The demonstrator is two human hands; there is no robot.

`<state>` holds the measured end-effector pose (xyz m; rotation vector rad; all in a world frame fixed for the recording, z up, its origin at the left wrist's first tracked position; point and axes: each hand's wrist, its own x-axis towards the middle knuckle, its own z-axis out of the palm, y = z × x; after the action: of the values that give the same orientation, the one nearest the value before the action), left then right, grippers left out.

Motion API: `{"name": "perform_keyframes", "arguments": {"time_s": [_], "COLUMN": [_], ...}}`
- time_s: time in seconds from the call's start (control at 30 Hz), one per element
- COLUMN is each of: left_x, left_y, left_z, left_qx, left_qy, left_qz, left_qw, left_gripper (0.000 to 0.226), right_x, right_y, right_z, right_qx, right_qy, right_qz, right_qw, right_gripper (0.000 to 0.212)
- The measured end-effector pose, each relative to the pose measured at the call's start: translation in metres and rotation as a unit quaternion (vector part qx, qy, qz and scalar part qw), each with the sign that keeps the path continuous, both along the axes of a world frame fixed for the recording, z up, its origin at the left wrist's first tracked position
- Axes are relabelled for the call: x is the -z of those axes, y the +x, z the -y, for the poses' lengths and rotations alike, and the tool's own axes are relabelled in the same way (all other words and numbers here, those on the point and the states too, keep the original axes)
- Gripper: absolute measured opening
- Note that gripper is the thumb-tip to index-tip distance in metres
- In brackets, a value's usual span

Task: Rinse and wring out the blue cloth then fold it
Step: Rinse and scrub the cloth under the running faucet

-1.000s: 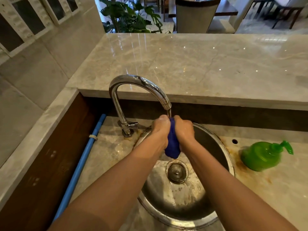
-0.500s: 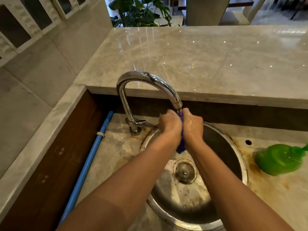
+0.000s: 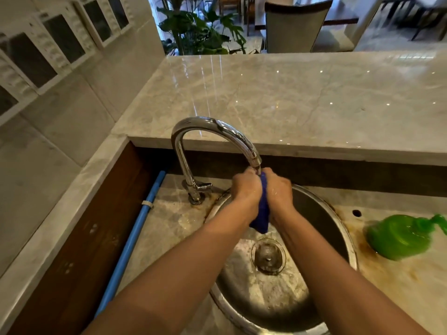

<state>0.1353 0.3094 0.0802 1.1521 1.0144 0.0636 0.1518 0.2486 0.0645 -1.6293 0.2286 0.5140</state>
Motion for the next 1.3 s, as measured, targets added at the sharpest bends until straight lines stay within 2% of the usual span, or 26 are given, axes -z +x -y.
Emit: {"name": "perform_keyframes", "arguments": {"time_s": [0.07, 0.1, 0.17, 0.27, 0.3, 0.37, 0.43, 0.47, 0.57, 0.63, 0.73, 0.8, 0.87, 0.93, 1.0, 1.07, 1.13, 1.17, 1.23, 1.3], "left_x": [-0.007, -0.006, -0.001, -0.002, -0.005, -0.01, -0.005, -0.004, 0.001, 0.002, -0.001, -0.004, -0.007, -0.009, -0.009, -0.007, -0.001, 0.004, 0.008, 0.007], "left_y": [0.01, 0.011, 0.005, -0.005, -0.005, -0.006, -0.008, -0.008, -0.014, -0.018, -0.021, -0.022, -0.022, -0.018, -0.01, -0.002, 0.006, 0.006, -0.002, -0.014], "left_z": [-0.016, -0.014, 0.005, 0.013, 0.006, -0.012, -0.02, -0.018, -0.011, -0.009, -0.007, -0.007, -0.011, -0.015, -0.015, -0.005, 0.004, 0.006, 0.006, 0.008], "left_qx": [-0.064, -0.065, 0.004, 0.084, 0.065, -0.009, -0.07, -0.085, -0.048, -0.006, 0.056, 0.064, 0.093, 0.124, 0.098, 0.044, 0.004, 0.011, 0.048, 0.121], "left_qy": [-0.014, -0.022, -0.035, -0.048, -0.061, -0.151, -0.198, -0.184, -0.054, -0.024, -0.123, -0.207, -0.241, -0.19, -0.166, -0.136, -0.098, -0.056, 0.099, 0.24], "left_qz": [0.02, 0.019, 0.012, 0.031, 0.043, 0.073, 0.09, 0.089, 0.064, 0.052, 0.014, 0.016, 0.026, 0.017, 0.015, 0.074, 0.089, 0.069, -0.025, -0.111], "left_qw": [0.998, 0.997, 0.999, 0.995, 0.995, 0.986, 0.973, 0.975, 0.995, 0.998, 0.991, 0.976, 0.966, 0.974, 0.981, 0.987, 0.991, 0.996, 0.994, 0.957], "left_gripper": [0.025, 0.026, 0.029, 0.043, 0.042, 0.036, 0.035, 0.035, 0.043, 0.048, 0.059, 0.059, 0.066, 0.076, 0.071, 0.052, 0.043, 0.045, 0.056, 0.064], "right_x": [0.002, 0.0, -0.008, -0.009, -0.006, -0.002, 0.001, 0.0, -0.003, -0.007, -0.017, -0.022, -0.027, -0.029, -0.028, -0.024, -0.018, -0.015, -0.011, -0.01], "right_y": [-0.013, -0.011, 0.007, 0.018, 0.017, 0.006, 0.003, 0.002, 0.001, 0.001, 0.004, 0.006, 0.009, 0.011, 0.011, 0.008, 0.004, 0.003, 0.002, 0.002], "right_z": [-0.006, -0.007, -0.001, 0.009, 0.011, 0.009, 0.003, 0.001, -0.004, -0.002, 0.002, 0.005, 0.007, 0.011, 0.012, 0.007, -0.001, -0.004, -0.007, -0.007], "right_qx": [0.004, 0.009, 0.016, -0.016, -0.047, -0.097, -0.084, -0.062, -0.029, -0.003, 0.032, 0.012, -0.033, -0.092, -0.126, -0.079, 0.001, 0.033, 0.081, 0.138], "right_qy": [0.003, -0.004, -0.007, 0.073, 0.106, 0.156, 0.157, 0.152, 0.173, 0.211, 0.279, 0.296, 0.286, 0.241, 0.194, 0.157, 0.13, 0.121, 0.127, 0.141], "right_qz": [0.022, 0.034, 0.033, -0.043, -0.077, -0.119, -0.103, -0.083, -0.033, -0.041, -0.07, -0.063, -0.021, 0.029, 0.059, 0.071, 0.066, 0.058, 0.024, -0.037], "right_qw": [1.0, 0.999, 0.999, 0.996, 0.99, 0.976, 0.978, 0.983, 0.984, 0.977, 0.957, 0.953, 0.958, 0.966, 0.971, 0.982, 0.989, 0.99, 0.988, 0.98], "right_gripper": [0.035, 0.035, 0.028, 0.023, 0.028, 0.032, 0.029, 0.024, 0.017, 0.015, 0.018, 0.025, 0.024, 0.021, 0.021, 0.016, 0.014, 0.015, 0.018, 0.018]}}
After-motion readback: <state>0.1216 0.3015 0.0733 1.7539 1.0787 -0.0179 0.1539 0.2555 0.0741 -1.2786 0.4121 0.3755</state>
